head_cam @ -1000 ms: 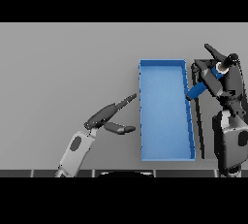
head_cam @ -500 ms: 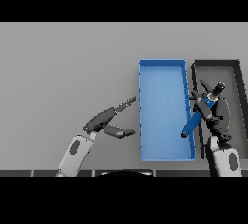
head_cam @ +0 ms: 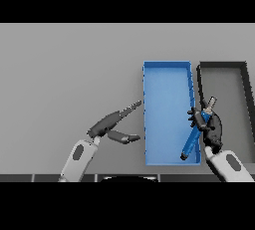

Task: Pick up the blue pipe and place it into the blue bin.

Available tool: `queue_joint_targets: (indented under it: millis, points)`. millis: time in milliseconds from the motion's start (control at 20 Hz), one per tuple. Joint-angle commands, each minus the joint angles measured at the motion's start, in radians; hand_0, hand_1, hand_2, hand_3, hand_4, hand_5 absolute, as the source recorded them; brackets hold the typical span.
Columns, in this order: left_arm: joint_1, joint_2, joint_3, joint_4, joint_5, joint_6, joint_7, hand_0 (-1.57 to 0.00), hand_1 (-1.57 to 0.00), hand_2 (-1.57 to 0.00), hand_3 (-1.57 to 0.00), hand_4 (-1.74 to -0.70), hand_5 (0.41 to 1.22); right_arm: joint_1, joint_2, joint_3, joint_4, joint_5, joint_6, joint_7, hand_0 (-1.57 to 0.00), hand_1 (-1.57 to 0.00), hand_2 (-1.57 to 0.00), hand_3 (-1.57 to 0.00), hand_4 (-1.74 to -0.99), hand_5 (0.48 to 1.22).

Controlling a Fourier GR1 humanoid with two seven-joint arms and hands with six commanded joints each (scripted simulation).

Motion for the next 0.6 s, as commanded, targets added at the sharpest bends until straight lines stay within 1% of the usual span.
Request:
queue_joint_targets:
  millis: [0,50,100,150,250,300,400,500,550]
  points:
    - [-0.006,0.002,0.008,0.002,0.003,0.000,0.010,0.00,0.00,0.00,0.00,-0.88,0.422,-0.014,-0.028,0.036,0.005,-0.032,-0.016,0.001,-0.94,-0.85,-0.86,-0.50,-1.503,1.221]
    - [-0.007,0.003,0.008,0.002,0.003,0.000,0.013,0.00,0.00,0.00,0.00,-0.88,0.425,-0.015,-0.029,0.037,0.004,-0.027,0.004,0.002,-0.75,-0.68,-0.68,-0.40,-1.413,1.221]
    - [-0.007,0.002,0.007,0.002,0.001,0.001,0.015,0.00,0.00,0.00,0.00,-0.88,0.427,-0.022,-0.042,0.050,0.010,-0.038,0.018,0.002,-0.60,-0.55,-0.55,-0.32,-1.337,1.221]
    - [-0.010,0.000,0.008,0.003,0.005,0.000,0.017,0.00,0.00,0.00,0.00,-0.88,0.428,-0.045,-0.087,0.088,0.017,-0.073,0.028,0.000,-0.48,-0.44,-0.44,-0.26,-1.275,1.186]
    - [-0.017,-0.007,0.011,0.006,0.009,0.002,0.023,0.00,0.00,0.00,0.00,-0.88,0.429,-0.156,-0.180,0.216,0.058,-0.109,0.041,-0.008,-0.31,-0.28,-0.28,-0.16,-1.175,1.084]
    - [-0.005,-0.001,0.009,0.002,0.010,0.000,0.014,0.00,0.00,0.00,0.00,-0.88,0.429,-0.176,-0.214,0.259,0.059,-0.118,0.058,-0.001,-0.24,-0.22,-0.22,-0.13,-1.142,1.030]
    - [0.009,-0.001,0.003,-0.010,0.011,-0.002,0.009,0.00,0.00,0.00,0.00,-0.89,0.428,-0.196,-0.242,0.303,0.069,-0.161,0.060,0.002,-0.16,-0.14,-0.14,-0.08,-1.083,0.934]
    - [-0.006,-0.005,0.005,-0.004,0.007,0.001,0.030,0.00,0.00,0.00,0.00,-0.89,0.426,-0.241,-0.274,0.374,0.078,-0.202,0.055,0.001,-0.10,-0.09,-0.09,-0.05,-1.071,0.868]
    - [-0.016,-0.004,0.011,-0.003,0.008,0.002,0.036,0.00,0.00,0.00,0.00,-0.89,0.427,-0.266,-0.274,0.406,0.084,-0.213,0.043,0.002,-0.08,-0.07,-0.07,-0.04,-1.063,0.846]
